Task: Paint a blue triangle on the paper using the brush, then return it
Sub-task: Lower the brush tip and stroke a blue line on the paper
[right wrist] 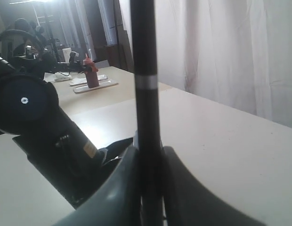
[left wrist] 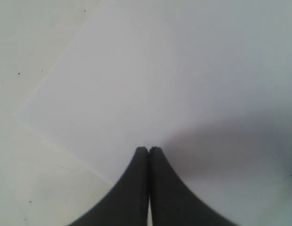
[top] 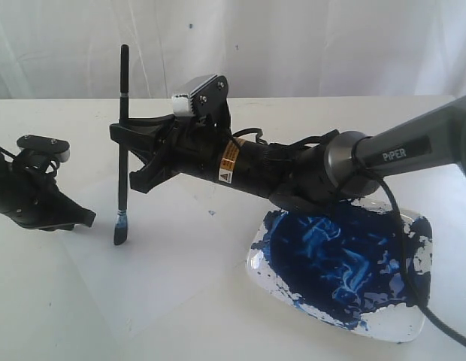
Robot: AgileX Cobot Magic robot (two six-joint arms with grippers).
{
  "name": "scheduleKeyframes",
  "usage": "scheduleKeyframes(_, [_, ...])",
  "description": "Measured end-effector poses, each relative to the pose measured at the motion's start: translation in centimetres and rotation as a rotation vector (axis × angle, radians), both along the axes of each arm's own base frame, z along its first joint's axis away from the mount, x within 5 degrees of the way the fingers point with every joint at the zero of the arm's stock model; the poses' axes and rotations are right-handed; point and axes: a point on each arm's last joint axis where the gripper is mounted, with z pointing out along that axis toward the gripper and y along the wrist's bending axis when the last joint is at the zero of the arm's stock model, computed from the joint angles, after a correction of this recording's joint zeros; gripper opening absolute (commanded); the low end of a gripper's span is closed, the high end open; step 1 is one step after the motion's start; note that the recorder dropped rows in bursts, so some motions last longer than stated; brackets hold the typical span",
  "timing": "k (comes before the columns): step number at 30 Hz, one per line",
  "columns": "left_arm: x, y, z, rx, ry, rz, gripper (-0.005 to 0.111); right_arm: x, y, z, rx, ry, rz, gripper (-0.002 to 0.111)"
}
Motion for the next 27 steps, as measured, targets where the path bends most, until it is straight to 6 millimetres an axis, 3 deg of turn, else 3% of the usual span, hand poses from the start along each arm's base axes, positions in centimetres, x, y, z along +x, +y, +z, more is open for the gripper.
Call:
scheduleKeyframes(12, [0.0, 0.0, 0.0, -0.001, 0.000, 0.001, 0.000, 0.4, -0.3, -0.1, -0.019, -0.021, -0.023, 0.006])
scheduleKeyframes(27, [0.0, 0.0, 0.0, 0.000, 0.000, -0.001, 0.000, 3.9, -3.6, -0.1, -0.023, -0.021, -0.134, 0.007])
